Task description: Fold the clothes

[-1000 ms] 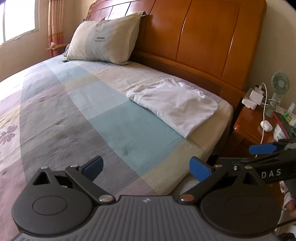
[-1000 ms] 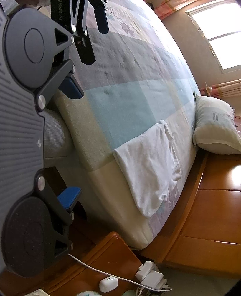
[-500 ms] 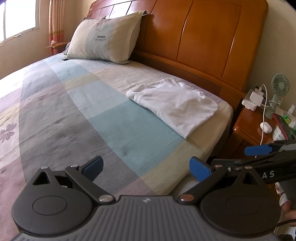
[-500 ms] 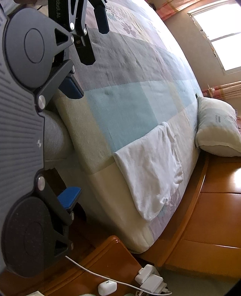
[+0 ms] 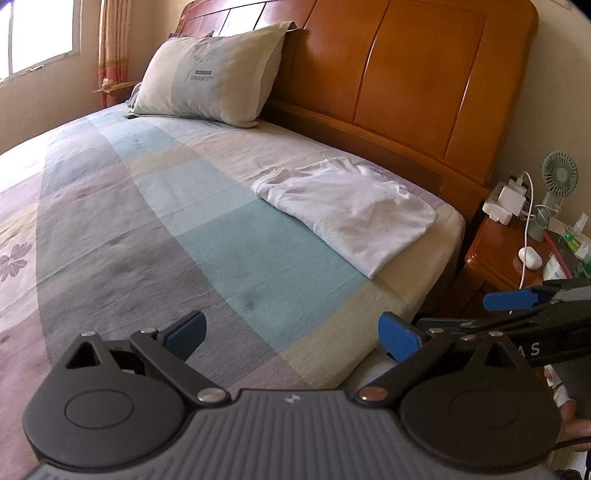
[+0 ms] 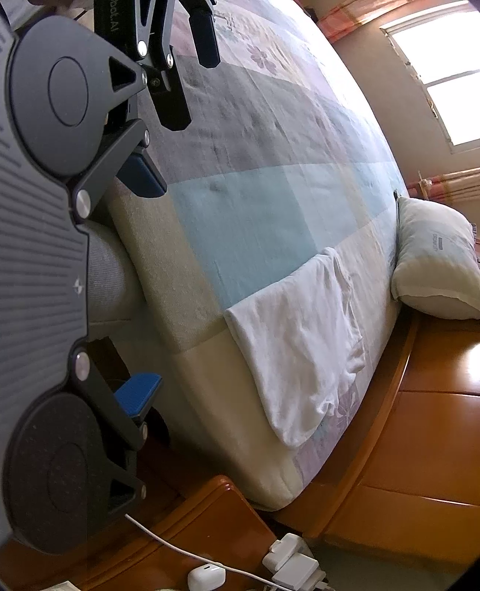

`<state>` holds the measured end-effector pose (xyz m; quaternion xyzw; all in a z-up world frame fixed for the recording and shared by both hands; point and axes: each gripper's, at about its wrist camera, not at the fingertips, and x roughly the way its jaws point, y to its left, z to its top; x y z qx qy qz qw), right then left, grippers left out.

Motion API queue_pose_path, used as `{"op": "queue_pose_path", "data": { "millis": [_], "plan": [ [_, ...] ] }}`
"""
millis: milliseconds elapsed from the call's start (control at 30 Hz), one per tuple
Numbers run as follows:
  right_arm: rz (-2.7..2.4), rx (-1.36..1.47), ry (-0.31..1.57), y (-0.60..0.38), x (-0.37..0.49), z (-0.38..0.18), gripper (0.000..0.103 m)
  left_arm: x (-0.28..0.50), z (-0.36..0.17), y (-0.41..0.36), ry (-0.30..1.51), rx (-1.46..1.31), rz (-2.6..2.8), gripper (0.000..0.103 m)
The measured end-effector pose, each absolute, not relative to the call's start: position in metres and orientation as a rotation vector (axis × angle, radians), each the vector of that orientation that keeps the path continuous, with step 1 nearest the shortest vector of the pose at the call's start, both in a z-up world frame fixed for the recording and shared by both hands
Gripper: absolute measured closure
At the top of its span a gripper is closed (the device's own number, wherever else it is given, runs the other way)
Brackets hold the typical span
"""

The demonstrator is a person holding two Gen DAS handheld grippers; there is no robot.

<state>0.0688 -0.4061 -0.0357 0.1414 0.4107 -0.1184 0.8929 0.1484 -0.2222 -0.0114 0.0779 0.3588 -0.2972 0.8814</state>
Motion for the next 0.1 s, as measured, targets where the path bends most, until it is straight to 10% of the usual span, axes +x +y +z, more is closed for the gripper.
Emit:
{"op": "queue_pose_path", "data": {
  "millis": [100],
  "plan": [
    [-0.242, 0.288, 0.854, -0.4057, 0.0704, -0.0353, 0.0, 0.1478, -0.0111, -0.2215, 0.744, 0.16, -0.621, 0.004]
  ]
}}
